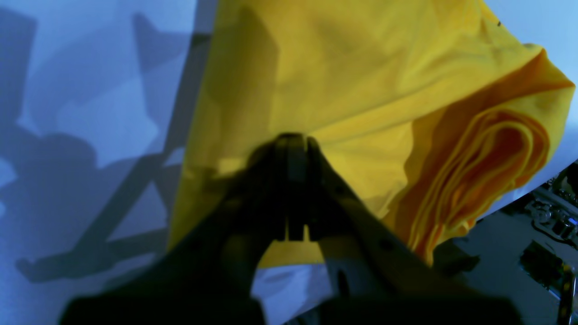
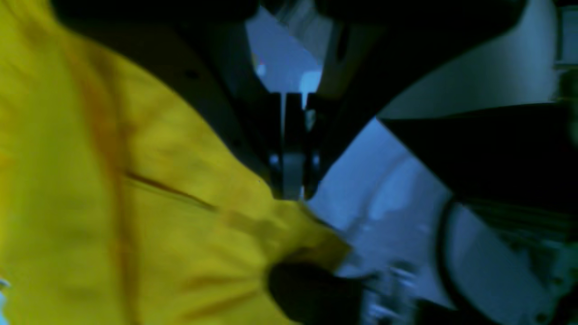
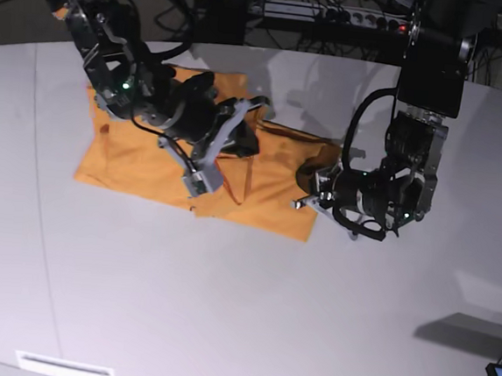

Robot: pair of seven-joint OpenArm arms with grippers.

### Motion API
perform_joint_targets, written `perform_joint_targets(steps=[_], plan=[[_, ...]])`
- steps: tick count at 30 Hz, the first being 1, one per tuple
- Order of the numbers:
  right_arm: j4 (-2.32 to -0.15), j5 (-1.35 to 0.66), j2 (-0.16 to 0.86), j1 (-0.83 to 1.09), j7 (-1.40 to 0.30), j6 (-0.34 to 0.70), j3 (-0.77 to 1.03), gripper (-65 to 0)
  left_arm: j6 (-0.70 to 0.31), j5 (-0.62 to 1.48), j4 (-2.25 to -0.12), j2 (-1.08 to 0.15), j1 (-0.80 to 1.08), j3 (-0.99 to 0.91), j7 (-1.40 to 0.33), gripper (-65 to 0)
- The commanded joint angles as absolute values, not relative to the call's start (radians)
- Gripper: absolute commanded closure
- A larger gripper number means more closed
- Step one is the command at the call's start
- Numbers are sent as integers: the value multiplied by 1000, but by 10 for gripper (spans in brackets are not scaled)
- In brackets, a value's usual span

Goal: Fold the T-shirt properly
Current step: 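Reach the right gripper across the shirt toward the left gripper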

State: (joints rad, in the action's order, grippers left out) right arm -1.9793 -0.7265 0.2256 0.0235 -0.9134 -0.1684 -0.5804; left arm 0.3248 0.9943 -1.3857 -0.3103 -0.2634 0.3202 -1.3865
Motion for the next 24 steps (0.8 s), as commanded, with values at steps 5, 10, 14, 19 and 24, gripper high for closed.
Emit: perform_joint_targets(steps=[5, 10, 14, 19, 24], plan=[[-1966, -740, 177, -31, -897, -160, -621, 0, 334, 937, -1417, -320, -257, 320, -1396, 0], [-1917, -742, 139, -71, -894, -159, -656, 0, 334, 937, -1435, -325, -252, 323, -1396, 0], [-1874, -742, 94, -104, -895, -156, -657, 0, 334, 937, -1437, -323, -237, 321, -1396, 0], [-1782, -740, 41, -120, -891, -44, -656, 0, 334, 937, -1437, -323, -237, 323, -1396, 0], [-1701, -739, 27, -154, -886, -35, -654, 0, 334, 937, -1437, -326, -237, 321, -1396, 0]])
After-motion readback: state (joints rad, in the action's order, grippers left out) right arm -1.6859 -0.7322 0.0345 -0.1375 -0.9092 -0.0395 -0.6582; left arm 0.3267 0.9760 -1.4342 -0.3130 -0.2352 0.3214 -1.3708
